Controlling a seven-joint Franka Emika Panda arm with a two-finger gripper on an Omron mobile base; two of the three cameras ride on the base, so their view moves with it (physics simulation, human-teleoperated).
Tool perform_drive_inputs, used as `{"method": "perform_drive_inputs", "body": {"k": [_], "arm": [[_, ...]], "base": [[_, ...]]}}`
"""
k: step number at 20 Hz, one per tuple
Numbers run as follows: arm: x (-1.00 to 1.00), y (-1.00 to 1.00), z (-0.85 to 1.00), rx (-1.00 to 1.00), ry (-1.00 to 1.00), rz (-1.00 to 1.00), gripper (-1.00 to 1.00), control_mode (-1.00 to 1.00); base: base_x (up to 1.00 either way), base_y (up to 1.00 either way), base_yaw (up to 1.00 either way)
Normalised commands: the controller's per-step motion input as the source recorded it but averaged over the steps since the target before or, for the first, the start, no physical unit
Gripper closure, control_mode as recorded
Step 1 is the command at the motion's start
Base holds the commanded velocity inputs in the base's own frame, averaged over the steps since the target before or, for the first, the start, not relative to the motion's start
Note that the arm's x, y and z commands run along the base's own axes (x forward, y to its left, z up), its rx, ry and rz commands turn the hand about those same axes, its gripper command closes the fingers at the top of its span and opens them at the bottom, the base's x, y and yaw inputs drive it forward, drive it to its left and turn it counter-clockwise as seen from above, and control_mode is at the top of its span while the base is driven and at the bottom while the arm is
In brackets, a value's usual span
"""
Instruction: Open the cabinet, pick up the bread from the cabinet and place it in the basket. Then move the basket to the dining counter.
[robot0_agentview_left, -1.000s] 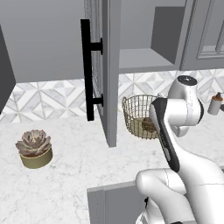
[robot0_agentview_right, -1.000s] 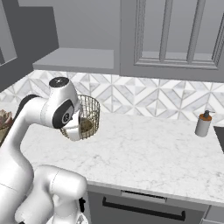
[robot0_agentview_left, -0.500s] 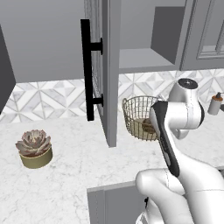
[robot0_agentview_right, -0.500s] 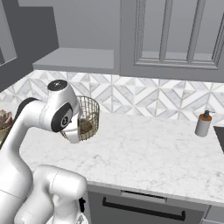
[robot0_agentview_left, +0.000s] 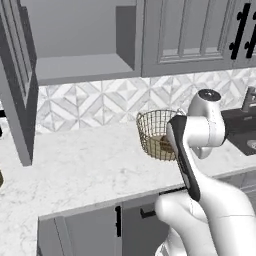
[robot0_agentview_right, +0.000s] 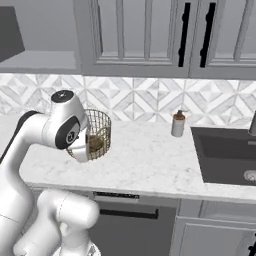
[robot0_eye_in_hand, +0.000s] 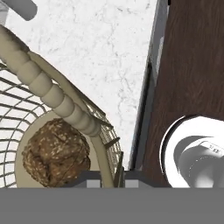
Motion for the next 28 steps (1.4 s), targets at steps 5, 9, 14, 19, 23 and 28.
{"method": "perform_drive_inputs", "body": {"k": [5,9,14,19,23,28], "arm": [[0.00,0.00,0.00,0.00,0.00,0.00,1.00,1.00],[0.00,0.00,0.00,0.00,0.00,0.00,1.00,1.00],[0.00,0.00,0.00,0.00,0.00,0.00,1.00,1.00],[0.00,0.00,0.00,0.00,0.00,0.00,1.00,1.00],[0.00,0.00,0.00,0.00,0.00,0.00,1.00,1.00],[0.00,0.00,0.00,0.00,0.00,0.00,1.00,1.00]], "base": [[-0.56,-0.75,-0.60],[-0.13,-0.33,-0.82],[0.00,-0.05,-0.96],[0.00,-0.06,-0.97],[0.00,-0.56,-0.83],[0.05,-0.78,-0.71]]}}
